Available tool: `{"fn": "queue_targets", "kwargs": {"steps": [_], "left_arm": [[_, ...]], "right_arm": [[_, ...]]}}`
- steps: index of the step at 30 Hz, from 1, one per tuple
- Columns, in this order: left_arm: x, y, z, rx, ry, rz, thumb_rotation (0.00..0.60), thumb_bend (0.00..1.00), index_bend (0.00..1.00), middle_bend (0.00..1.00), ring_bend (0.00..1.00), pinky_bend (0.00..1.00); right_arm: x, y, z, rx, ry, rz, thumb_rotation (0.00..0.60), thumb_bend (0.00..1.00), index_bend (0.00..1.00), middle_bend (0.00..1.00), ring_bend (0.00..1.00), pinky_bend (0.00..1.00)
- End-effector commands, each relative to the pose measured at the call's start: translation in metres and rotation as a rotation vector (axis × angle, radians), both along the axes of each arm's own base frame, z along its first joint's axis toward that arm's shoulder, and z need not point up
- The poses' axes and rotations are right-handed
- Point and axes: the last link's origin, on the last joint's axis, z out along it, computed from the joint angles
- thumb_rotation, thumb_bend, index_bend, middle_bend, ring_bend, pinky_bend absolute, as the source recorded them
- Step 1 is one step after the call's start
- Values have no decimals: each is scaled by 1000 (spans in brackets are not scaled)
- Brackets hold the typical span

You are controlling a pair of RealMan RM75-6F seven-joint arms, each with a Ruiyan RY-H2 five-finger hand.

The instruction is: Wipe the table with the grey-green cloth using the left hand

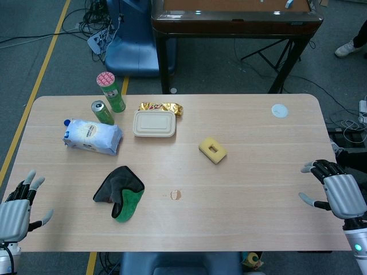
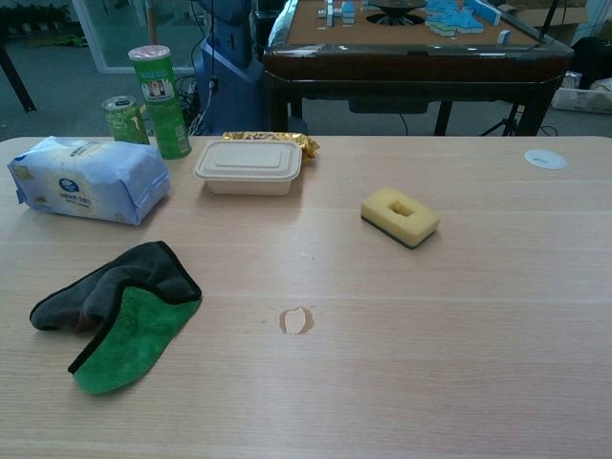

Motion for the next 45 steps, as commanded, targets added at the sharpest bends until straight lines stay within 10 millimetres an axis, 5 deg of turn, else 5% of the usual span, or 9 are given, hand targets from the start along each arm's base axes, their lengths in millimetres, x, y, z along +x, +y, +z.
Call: {"fn": "queue_targets", "kwargs": {"steps": [1, 16, 27, 45], "left_arm": [[0, 0, 0, -3, 1, 0, 600, 199, 147, 42, 108, 239], [17, 43, -14, -199, -67, -132, 600, 199, 147, 42, 108, 228], [47, 88, -65, -535, -23, -236, 600, 165, 61, 39, 62, 173], [71, 122, -139, -671, 108, -237, 600, 143, 40, 3, 47, 172]], "right_arm": [[0, 0, 0, 0, 0, 1, 600, 238, 361, 324, 221, 245], [14, -1, 19, -58, 33, 50, 600, 238, 360, 324, 221, 245], [16, 1, 20, -60, 45, 38, 600, 238, 361, 324, 221, 245], [9, 6, 22, -64, 49, 3, 600, 238, 361, 324, 221, 246]]}}
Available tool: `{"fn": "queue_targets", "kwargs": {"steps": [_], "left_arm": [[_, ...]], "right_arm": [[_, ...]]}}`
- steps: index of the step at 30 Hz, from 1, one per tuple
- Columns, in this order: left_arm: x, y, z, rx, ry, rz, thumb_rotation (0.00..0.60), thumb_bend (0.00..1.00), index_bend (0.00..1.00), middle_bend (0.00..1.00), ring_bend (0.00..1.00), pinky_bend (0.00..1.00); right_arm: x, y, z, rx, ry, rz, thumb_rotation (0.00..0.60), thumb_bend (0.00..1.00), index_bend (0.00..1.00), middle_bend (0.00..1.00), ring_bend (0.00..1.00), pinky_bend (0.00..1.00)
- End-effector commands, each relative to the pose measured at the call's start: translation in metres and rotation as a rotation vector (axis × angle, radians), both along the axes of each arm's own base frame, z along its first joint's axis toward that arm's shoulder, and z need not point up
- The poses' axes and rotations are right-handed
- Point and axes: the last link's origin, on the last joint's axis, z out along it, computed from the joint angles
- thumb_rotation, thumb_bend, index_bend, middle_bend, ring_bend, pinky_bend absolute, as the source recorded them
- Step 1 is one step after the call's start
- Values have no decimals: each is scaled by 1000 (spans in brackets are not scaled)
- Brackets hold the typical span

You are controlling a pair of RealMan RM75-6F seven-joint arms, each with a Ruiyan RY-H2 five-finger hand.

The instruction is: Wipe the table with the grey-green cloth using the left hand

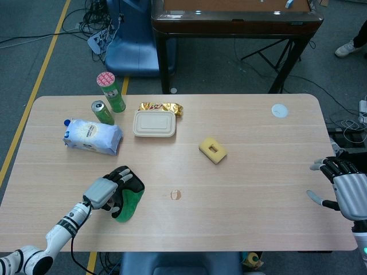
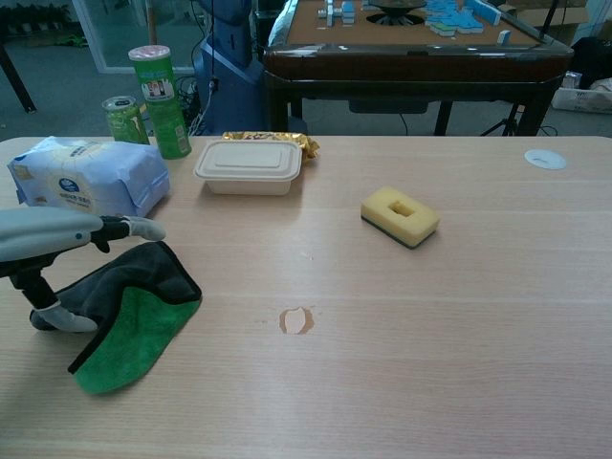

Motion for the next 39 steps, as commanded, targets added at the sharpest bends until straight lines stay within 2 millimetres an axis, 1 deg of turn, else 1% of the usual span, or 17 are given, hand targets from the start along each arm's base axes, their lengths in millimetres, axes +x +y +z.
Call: {"fn": "queue_targets", "kwargs": {"steps": [1, 11, 14, 15, 17, 19, 21, 24, 27, 29, 30, 33, 36, 39], "left_arm": [[0, 5, -10, -5, 49, -8, 600, 143, 38, 1, 44, 172], [-10, 15, -28, 24, 125, 32, 600, 144, 33, 0, 31, 172], [-10, 17, -32, 38, 117, 45, 600, 144, 79, 0, 48, 175], [-10, 18, -33, 42, 112, 46, 600, 143, 121, 8, 72, 189], [-9, 18, -36, 46, 95, 46, 600, 143, 211, 50, 132, 251], [-7, 18, -40, 40, 71, 51, 600, 143, 293, 118, 201, 344], [-6, 19, -44, 32, 56, 50, 600, 143, 345, 176, 257, 436], [-4, 23, -48, 34, 42, 40, 600, 143, 423, 242, 315, 515], [-5, 25, -53, 25, 40, 34, 600, 143, 480, 307, 369, 595], [-5, 26, -54, 21, 40, 26, 600, 144, 529, 370, 418, 651], [-5, 27, -54, 24, 38, 20, 600, 144, 567, 433, 466, 698], [-3, 29, -52, 27, 22, 17, 600, 144, 637, 567, 571, 798], [2, 33, -46, 46, -20, 13, 600, 144, 678, 645, 631, 857], [10, 37, -40, 49, -84, 27, 600, 144, 695, 674, 655, 883]], "right_arm": [[-1, 1, 1, -2, 0, -3, 600, 238, 361, 324, 221, 246], [-5, 0, 1, -1, 0, -15, 600, 238, 361, 324, 221, 246], [-5, 0, 2, 0, 0, -17, 600, 238, 361, 325, 221, 245], [-6, 0, 2, 0, 0, -17, 600, 238, 361, 325, 221, 245], [-6, 0, 2, -1, -1, -18, 600, 238, 361, 326, 221, 245], [-6, 0, 2, -1, -1, -19, 600, 238, 361, 326, 221, 245], [-7, 0, 2, -2, 0, -19, 600, 237, 360, 327, 221, 245], [-7, 0, 3, -4, 0, -22, 600, 238, 361, 327, 221, 245], [-7, 0, 4, -5, 2, -23, 600, 238, 361, 328, 221, 246], [-7, 0, 4, -5, 2, -22, 600, 238, 360, 329, 221, 246], [-7, 0, 4, -6, 2, -21, 600, 238, 360, 329, 221, 246], [-6, 0, 4, -6, 3, -20, 600, 238, 360, 330, 221, 246], [-6, -1, 4, -6, 2, -20, 600, 238, 361, 331, 221, 249], [-6, -1, 3, -4, 3, -19, 600, 238, 360, 331, 221, 252]]}}
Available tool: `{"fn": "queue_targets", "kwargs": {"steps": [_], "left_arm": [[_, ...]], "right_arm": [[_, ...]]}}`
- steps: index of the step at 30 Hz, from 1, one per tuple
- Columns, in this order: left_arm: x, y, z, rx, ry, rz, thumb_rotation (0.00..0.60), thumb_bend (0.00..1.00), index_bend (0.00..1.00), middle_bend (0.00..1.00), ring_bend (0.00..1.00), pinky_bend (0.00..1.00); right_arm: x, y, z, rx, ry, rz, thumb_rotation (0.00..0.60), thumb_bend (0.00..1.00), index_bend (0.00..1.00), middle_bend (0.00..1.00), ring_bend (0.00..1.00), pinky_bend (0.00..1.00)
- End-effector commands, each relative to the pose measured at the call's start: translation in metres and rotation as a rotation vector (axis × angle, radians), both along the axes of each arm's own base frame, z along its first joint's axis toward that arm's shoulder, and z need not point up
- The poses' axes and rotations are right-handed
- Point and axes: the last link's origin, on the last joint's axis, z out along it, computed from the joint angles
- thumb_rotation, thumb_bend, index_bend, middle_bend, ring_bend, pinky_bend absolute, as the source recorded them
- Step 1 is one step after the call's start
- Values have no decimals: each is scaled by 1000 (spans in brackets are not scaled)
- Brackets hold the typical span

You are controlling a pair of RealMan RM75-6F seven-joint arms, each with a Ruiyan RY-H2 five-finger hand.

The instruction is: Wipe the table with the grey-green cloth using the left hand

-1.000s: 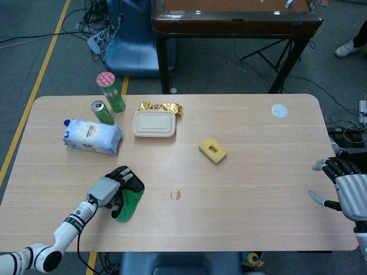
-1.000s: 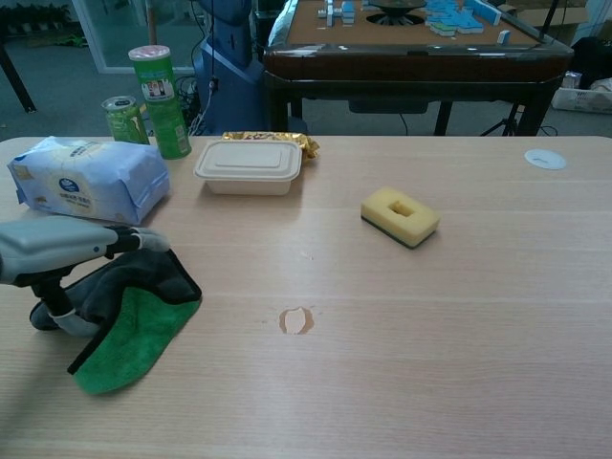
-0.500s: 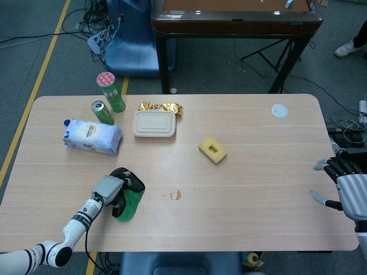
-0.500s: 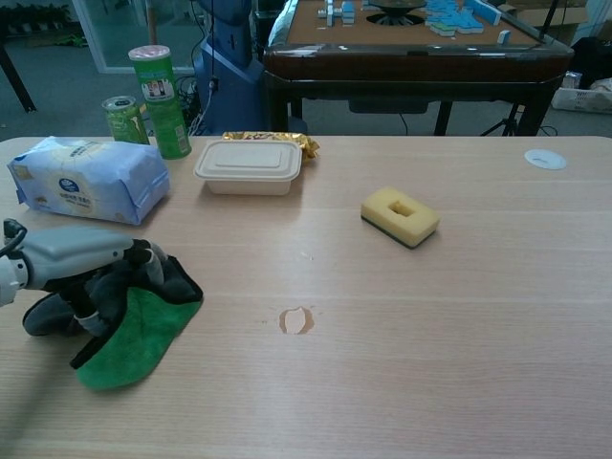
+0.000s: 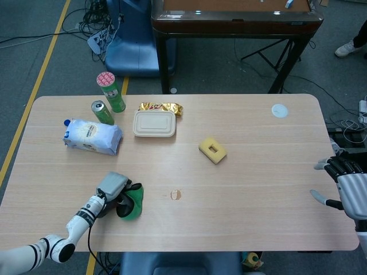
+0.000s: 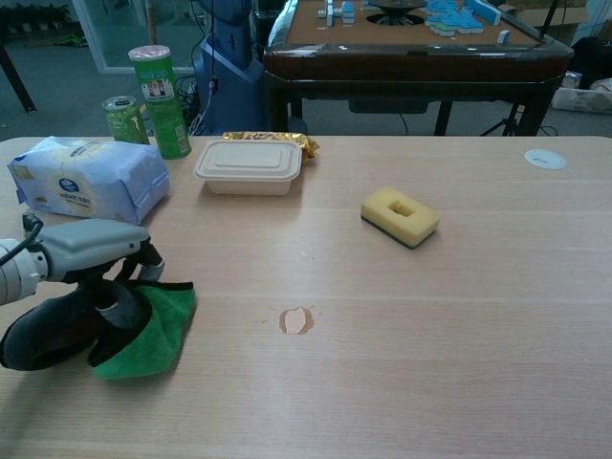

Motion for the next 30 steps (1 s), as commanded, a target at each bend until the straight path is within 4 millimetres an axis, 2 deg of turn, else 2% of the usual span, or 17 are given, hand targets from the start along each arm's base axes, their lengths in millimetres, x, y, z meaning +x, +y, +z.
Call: {"fn": "queue_targets", "kwargs": {"steps": [1, 7, 13, 17, 25, 30], "left_arm": [[11, 6, 9, 9, -67, 2, 600, 144, 697, 678, 659, 888], [34, 22, 13, 35, -121, -43, 600, 144, 688, 681, 661, 890], [62, 35, 1, 17, -171, -86, 600, 144, 676, 681, 661, 890], [84, 32, -11, -28, -193, -148, 600, 144, 672, 681, 661, 890], [128, 15, -47, -158, -195, -296, 600, 144, 666, 685, 657, 890], [141, 14, -70, -188, -138, -357, 600, 144, 665, 683, 646, 890]], "right_arm": [[0, -1, 0, 1, 1, 2, 600, 238, 361, 331, 221, 252], [2, -1, 0, 1, 2, 6, 600, 238, 361, 331, 221, 252], [3, 0, 1, -1, 9, 4, 600, 238, 361, 331, 221, 252], [3, 0, 2, -2, 12, -1, 600, 238, 361, 331, 221, 252], [4, -2, 0, 9, 17, -5, 600, 238, 361, 331, 221, 252], [3, -2, 1, 6, 20, -12, 600, 237, 361, 331, 221, 252]]}}
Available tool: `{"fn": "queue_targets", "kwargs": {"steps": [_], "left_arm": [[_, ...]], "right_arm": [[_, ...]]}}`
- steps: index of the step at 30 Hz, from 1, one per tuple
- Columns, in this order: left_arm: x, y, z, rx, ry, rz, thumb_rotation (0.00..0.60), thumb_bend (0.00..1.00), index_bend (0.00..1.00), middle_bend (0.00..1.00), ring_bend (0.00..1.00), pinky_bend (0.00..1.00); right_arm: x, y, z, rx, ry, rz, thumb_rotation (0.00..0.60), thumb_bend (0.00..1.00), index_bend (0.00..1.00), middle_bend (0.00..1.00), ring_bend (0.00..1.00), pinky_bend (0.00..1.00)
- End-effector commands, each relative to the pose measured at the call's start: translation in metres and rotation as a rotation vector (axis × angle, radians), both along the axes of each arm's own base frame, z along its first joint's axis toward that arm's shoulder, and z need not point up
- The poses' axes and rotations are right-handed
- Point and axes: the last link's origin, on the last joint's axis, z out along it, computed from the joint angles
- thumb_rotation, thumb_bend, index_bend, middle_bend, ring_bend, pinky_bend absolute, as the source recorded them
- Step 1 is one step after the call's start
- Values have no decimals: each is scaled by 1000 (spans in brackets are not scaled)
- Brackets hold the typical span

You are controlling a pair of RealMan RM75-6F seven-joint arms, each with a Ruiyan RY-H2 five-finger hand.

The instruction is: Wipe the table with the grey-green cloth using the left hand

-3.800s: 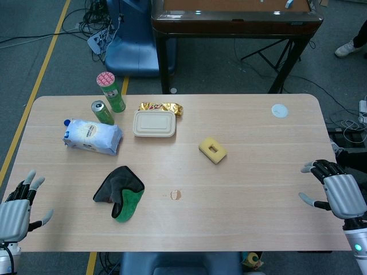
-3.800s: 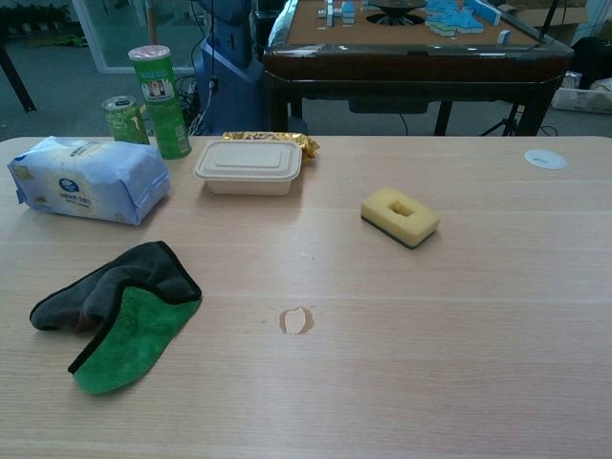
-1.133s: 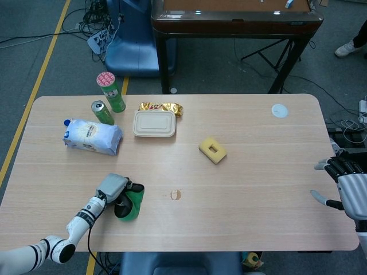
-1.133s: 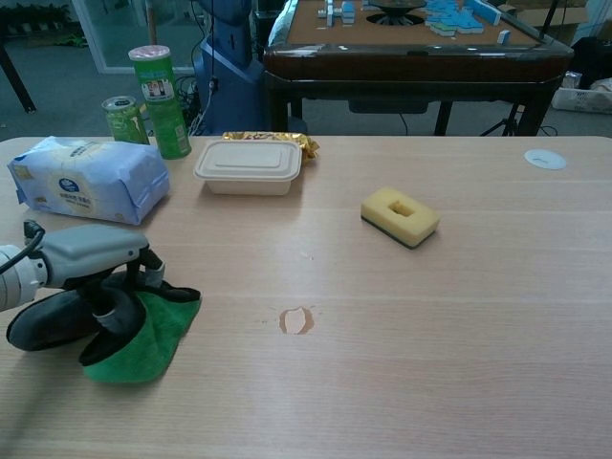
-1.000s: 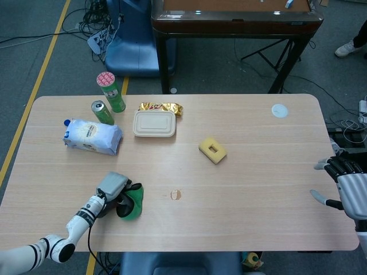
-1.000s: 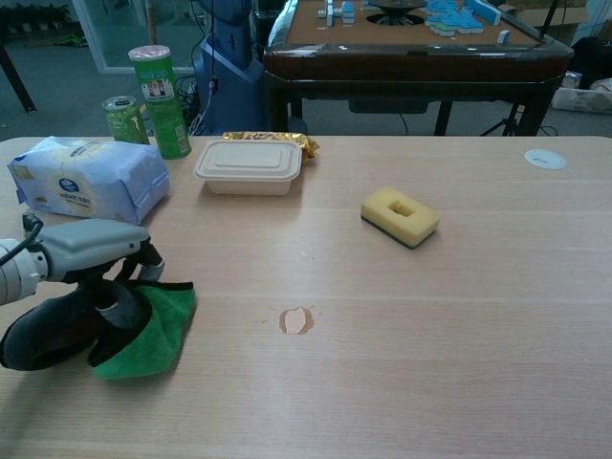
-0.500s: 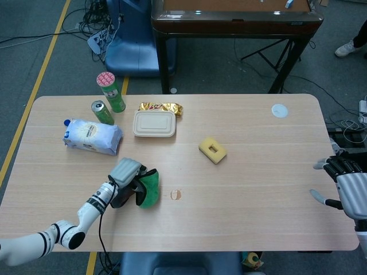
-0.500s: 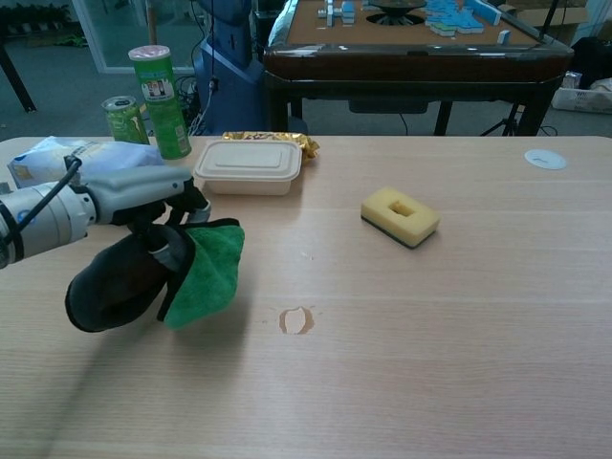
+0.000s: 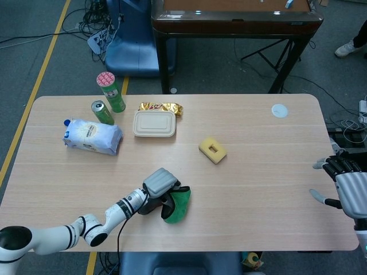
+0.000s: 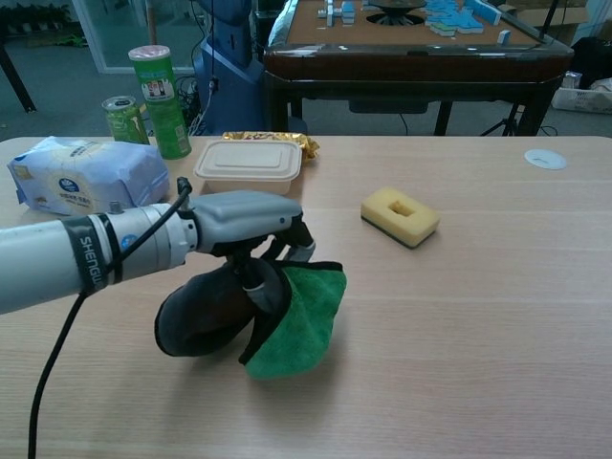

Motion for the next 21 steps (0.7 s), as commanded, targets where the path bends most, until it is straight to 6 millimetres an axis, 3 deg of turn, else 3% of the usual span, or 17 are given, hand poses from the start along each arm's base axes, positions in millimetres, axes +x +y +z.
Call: {"fn": "queue_targets", "kwargs": {"steps": [1, 11, 21], "left_arm": [[8, -1, -18, -4, 54, -55, 600, 144, 665, 683, 645, 890], [14, 5, -45, 68, 164, -127, 600, 144, 667, 683, 640, 890], [3, 19, -48, 194, 290, -183, 600, 144, 663, 684, 639, 891]], "right_arm": [[0, 0, 0, -1, 0, -4, 600, 237, 361, 331, 221, 252], [-2, -2, 0, 3, 1, -11, 600, 238, 360, 331, 221, 252], [-1, -1, 2, -3, 2, -10, 600, 237, 361, 331, 221, 252]]}}
